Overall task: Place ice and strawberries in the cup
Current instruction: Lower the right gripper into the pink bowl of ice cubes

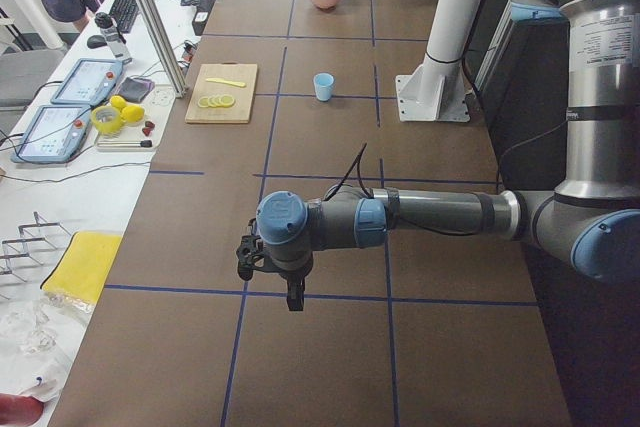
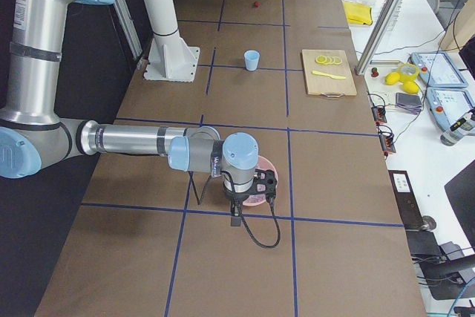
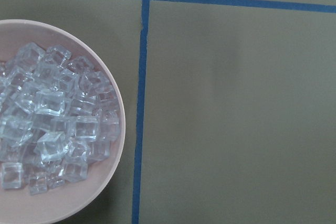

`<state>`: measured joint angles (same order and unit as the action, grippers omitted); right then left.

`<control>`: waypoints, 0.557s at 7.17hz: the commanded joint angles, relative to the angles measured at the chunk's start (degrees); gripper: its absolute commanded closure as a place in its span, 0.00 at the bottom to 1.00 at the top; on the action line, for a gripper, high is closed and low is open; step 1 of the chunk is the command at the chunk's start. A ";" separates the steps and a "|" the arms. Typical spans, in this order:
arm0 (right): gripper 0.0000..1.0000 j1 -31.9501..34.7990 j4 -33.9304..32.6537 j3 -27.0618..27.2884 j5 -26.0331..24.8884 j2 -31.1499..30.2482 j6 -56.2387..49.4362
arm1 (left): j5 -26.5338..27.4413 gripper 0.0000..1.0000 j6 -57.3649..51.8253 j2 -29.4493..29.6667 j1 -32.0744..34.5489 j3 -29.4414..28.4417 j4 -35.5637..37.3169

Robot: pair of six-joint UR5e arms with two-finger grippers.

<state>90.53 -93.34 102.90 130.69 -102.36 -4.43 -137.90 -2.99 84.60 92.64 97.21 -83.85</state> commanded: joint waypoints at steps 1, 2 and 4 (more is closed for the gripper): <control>0.00 0.00 0.00 0.02 0.00 0.15 -0.05 | 0.00 0.00 0.00 -0.05 0.00 0.00 -0.09; 0.00 0.00 0.09 0.11 0.18 0.24 0.04 | 0.00 0.00 -0.09 -0.05 -0.09 0.09 -0.09; 0.00 0.00 0.17 0.55 0.35 0.67 0.13 | 0.09 0.00 0.00 -0.31 -0.18 1.58 0.00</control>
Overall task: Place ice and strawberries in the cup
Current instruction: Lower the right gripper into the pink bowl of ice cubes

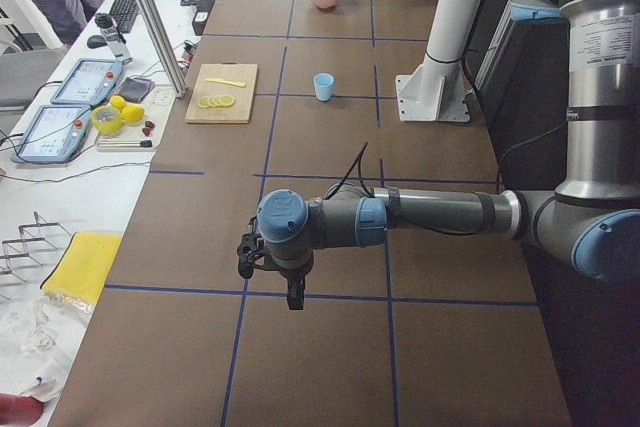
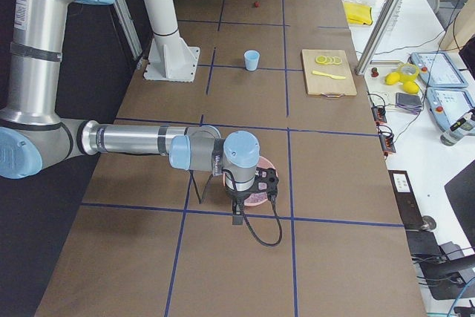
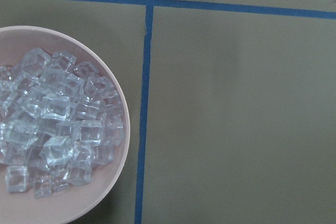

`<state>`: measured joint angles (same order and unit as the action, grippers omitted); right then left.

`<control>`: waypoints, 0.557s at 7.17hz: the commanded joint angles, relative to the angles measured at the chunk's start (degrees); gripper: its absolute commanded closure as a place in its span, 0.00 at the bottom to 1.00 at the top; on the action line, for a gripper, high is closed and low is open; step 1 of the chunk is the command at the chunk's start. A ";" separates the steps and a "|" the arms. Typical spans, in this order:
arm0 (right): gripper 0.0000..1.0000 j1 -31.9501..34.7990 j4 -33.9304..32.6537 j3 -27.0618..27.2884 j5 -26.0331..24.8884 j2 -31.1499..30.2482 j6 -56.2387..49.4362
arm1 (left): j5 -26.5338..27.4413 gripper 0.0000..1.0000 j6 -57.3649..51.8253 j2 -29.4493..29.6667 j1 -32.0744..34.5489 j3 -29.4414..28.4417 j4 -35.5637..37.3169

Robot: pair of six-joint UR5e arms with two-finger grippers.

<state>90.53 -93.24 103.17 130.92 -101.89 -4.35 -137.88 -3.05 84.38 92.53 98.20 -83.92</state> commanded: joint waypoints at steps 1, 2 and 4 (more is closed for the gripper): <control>0.00 0.00 0.34 0.97 0.29 0.20 0.04 | 0.50 0.00 0.41 0.09 -0.16 0.76 0.16; 0.00 -0.09 0.95 2.19 0.64 0.20 0.04 | 0.34 0.00 0.67 0.09 -0.25 0.67 0.16; 0.00 -0.09 0.87 2.12 0.56 0.20 0.13 | 0.16 0.00 0.50 0.70 -0.25 0.59 -0.19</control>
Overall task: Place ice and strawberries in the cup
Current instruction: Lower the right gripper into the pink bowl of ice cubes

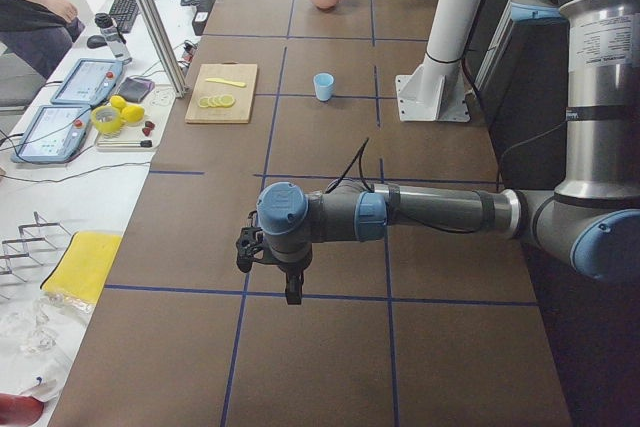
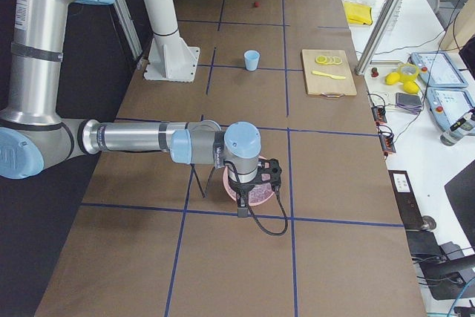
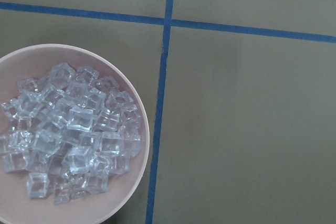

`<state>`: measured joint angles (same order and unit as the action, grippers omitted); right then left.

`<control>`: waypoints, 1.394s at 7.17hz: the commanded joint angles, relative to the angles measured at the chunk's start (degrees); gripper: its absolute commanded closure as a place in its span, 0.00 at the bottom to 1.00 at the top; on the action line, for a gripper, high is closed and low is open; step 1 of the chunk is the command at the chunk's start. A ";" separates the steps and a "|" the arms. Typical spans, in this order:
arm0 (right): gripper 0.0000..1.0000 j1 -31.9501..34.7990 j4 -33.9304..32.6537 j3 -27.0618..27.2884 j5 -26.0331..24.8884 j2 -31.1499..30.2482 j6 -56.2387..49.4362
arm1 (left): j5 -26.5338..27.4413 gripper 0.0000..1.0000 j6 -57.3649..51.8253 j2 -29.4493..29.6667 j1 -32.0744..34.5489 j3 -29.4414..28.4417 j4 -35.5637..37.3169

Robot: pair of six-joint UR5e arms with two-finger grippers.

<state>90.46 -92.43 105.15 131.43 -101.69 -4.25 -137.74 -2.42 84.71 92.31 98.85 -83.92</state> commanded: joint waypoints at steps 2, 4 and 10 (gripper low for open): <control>0.00 -0.02 0.32 0.05 -0.12 -0.08 -0.06 | -0.16 0.00 -0.04 0.10 -0.02 -0.06 -0.28; 0.00 -0.02 0.32 -0.04 -0.03 -0.26 -0.23 | 0.10 0.00 -0.04 -0.07 -0.02 -0.06 -0.28; 0.00 -7.57 8.74 1.02 0.14 1.84 8.24 | -0.16 0.00 -0.30 -0.07 -0.20 -1.12 -7.58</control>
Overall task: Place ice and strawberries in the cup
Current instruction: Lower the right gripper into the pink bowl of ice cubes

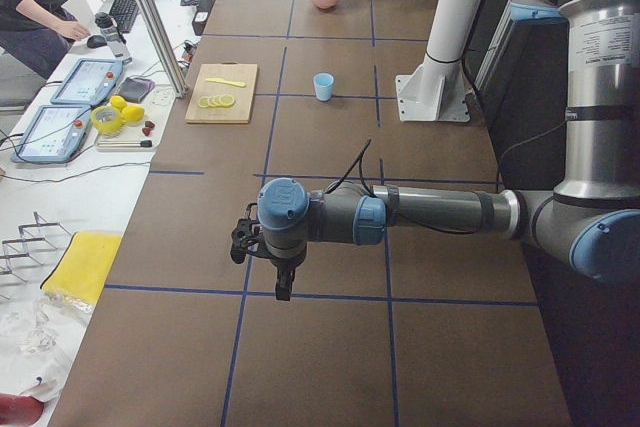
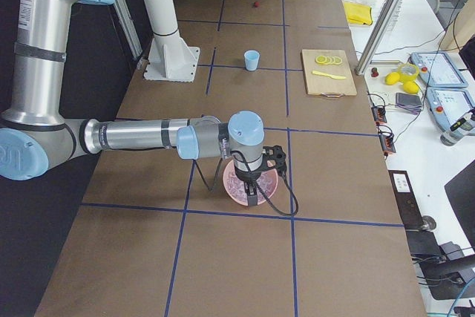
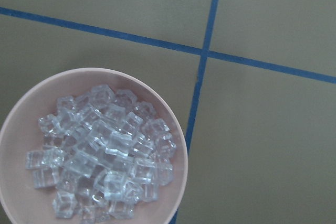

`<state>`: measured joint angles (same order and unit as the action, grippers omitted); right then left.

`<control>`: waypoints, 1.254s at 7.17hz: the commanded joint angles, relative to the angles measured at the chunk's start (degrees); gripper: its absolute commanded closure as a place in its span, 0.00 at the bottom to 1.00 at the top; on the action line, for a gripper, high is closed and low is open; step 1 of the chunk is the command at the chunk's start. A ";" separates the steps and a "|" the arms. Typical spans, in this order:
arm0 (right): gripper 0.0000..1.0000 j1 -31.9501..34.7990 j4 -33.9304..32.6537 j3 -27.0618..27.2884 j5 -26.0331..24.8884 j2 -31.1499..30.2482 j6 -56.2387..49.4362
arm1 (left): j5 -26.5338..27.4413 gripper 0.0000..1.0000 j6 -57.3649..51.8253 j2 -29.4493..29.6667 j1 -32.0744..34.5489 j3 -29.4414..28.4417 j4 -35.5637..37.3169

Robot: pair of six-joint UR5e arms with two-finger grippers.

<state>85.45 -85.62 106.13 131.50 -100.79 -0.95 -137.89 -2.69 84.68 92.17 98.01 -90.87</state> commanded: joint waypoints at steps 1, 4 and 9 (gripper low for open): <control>0.00 -3.96 3.86 -0.40 0.16 0.86 7.78 | -0.01 0.00 -0.12 -0.13 -0.15 -0.36 -0.63; 0.00 -10.81 18.05 -4.15 -0.10 0.95 23.58 | -0.01 0.00 -0.21 -0.22 -0.15 -0.45 -0.63; 0.07 -14.86 34.29 -14.11 -1.24 0.51 29.87 | -0.01 0.00 -0.29 -0.22 -0.15 -0.54 -0.63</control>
<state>71.68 -52.06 92.71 130.87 -100.23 28.75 -137.90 -2.99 84.46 92.02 97.45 -91.49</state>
